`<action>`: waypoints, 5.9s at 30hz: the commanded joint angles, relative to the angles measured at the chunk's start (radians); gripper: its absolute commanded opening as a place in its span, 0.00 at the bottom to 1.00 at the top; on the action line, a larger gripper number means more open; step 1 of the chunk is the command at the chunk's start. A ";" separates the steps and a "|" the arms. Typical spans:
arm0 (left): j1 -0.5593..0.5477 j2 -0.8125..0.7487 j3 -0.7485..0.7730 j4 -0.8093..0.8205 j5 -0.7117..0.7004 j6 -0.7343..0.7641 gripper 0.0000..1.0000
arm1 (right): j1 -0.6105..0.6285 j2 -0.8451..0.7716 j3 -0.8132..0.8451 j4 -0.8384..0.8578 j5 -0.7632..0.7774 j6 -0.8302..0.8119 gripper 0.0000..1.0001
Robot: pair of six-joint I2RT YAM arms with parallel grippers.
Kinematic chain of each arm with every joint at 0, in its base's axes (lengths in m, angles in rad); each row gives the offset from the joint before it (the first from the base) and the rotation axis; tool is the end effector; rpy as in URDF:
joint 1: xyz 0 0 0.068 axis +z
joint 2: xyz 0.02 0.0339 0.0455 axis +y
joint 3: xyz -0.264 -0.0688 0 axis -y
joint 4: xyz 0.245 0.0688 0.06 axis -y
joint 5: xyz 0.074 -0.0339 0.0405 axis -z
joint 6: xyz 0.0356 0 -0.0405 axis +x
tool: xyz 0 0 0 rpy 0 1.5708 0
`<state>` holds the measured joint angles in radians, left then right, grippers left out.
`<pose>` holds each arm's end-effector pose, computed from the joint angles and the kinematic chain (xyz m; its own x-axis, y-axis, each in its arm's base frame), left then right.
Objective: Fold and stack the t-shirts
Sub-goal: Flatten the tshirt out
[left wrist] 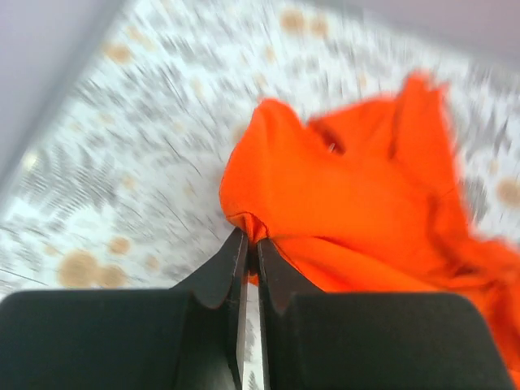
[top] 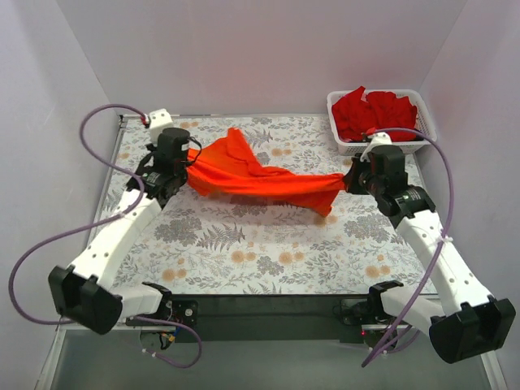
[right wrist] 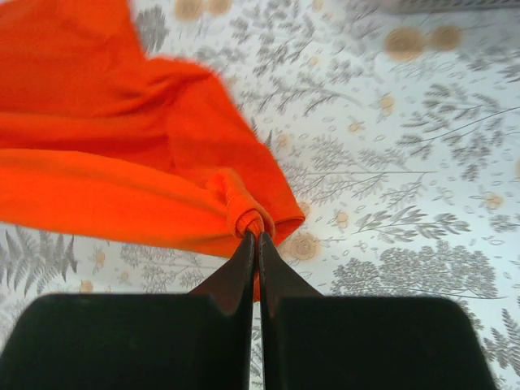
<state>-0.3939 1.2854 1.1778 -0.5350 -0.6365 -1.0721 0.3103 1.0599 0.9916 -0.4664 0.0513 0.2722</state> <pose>0.2647 -0.0871 0.3387 -0.1499 -0.7025 -0.6957 -0.5485 0.6445 -0.5327 0.2231 0.0696 0.3311 -0.5381 0.1094 -0.8358 -0.1228 0.9708 0.2062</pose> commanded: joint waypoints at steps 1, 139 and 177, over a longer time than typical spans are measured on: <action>0.016 -0.104 0.075 -0.126 -0.242 0.115 0.00 | -0.040 -0.081 0.074 -0.021 0.128 0.039 0.01; 0.523 0.318 -0.216 0.508 1.120 -0.160 0.00 | -0.100 0.213 -0.176 0.330 -0.145 -0.031 0.65; 0.533 0.060 -0.250 0.394 0.983 -0.146 0.00 | -0.275 0.594 -0.177 0.597 -0.395 0.384 0.55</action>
<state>0.1299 1.3579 0.9340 -0.1356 0.3519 -1.2304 0.0345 1.6489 0.8341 0.0803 -0.3332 0.5793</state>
